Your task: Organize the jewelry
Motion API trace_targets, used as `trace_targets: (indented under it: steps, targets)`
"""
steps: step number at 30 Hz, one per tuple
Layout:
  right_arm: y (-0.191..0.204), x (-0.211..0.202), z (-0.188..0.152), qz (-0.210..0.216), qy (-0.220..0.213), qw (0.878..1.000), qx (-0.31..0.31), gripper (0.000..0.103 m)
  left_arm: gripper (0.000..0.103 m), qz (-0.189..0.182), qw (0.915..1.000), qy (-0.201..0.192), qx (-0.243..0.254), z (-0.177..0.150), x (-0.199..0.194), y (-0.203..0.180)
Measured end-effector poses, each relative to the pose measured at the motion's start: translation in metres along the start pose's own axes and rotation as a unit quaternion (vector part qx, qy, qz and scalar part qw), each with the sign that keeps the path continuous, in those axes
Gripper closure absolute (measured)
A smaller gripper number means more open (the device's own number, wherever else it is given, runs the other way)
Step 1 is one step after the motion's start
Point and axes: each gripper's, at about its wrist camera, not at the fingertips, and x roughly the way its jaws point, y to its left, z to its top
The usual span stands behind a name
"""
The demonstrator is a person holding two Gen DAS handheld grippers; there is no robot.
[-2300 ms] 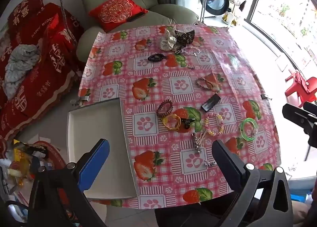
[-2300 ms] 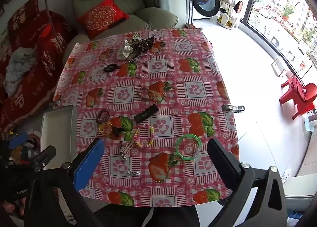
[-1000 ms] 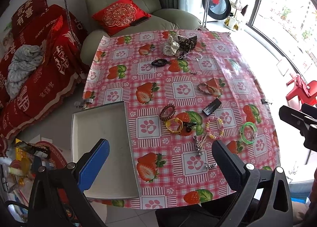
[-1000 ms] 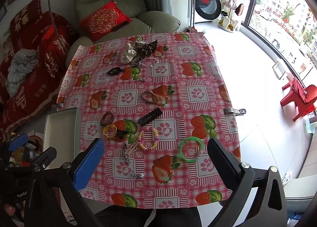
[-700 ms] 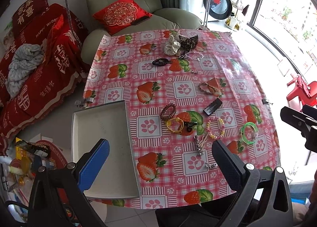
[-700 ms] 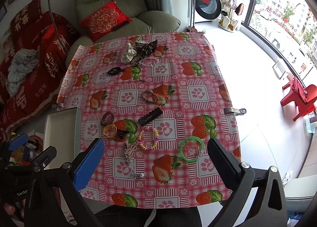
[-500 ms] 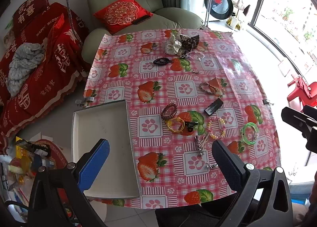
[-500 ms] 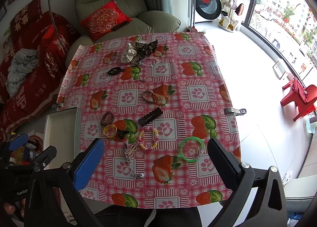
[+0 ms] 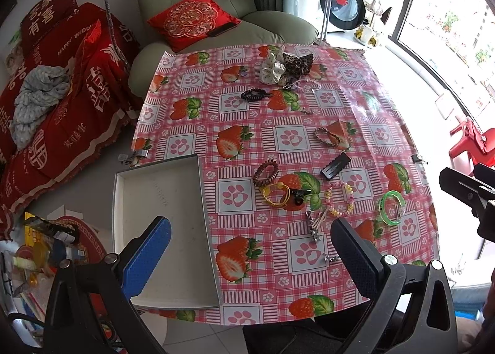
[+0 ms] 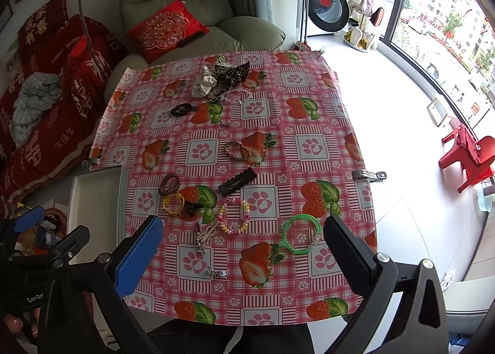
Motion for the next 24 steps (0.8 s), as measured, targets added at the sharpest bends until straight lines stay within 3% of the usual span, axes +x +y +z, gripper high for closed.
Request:
trace_targets:
  steps: [24]
  targets:
    - [0.0003, 0.0008, -0.0005, 0.000, 0.001, 1.000, 0.000, 0.000, 0.000, 0.000, 1.0000, 0.001, -0.001, -0.0003, 0.0004, -0.0001]
